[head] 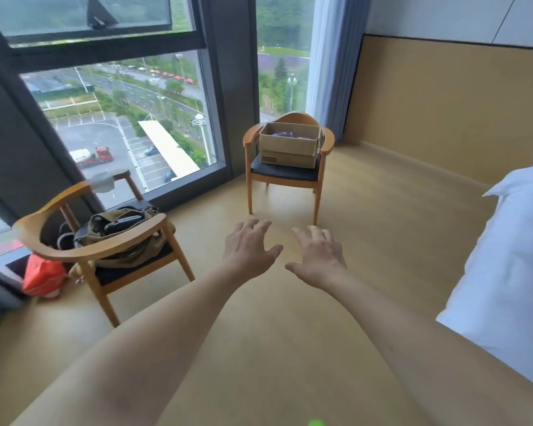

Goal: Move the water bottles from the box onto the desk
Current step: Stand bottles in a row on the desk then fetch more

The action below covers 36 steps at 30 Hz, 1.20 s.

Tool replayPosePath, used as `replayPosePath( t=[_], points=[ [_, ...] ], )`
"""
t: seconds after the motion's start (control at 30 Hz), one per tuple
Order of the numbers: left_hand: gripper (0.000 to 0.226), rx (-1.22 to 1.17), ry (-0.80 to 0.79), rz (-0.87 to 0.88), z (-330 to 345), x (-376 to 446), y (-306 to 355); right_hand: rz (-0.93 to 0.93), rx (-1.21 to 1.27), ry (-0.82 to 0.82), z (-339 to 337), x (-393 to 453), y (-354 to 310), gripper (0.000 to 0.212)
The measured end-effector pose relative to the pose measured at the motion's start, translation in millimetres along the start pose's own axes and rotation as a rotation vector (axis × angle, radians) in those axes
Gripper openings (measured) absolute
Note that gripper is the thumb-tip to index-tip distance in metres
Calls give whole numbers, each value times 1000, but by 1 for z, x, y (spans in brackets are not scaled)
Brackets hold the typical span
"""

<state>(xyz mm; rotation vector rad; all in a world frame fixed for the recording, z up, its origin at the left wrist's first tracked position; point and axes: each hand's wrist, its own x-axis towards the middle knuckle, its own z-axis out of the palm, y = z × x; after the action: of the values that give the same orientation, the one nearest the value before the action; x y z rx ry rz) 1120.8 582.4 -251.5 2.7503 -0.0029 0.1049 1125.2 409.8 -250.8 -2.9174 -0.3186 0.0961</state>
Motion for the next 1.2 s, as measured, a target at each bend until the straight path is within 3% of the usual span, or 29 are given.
replayPosePath(
  t=[0.47, 0.73, 1.2],
  points=[
    [69, 8, -18, 14, 37, 332, 0, 100, 96, 8, -2, 320, 87, 75],
    [68, -41, -51, -3, 57, 475, -11, 61, 82, -42, -12, 468, 94, 72],
    [65, -141, -95, 17, 70, 796, -69, 229, 76, -34, -11, 763, 118, 71]
  ],
)
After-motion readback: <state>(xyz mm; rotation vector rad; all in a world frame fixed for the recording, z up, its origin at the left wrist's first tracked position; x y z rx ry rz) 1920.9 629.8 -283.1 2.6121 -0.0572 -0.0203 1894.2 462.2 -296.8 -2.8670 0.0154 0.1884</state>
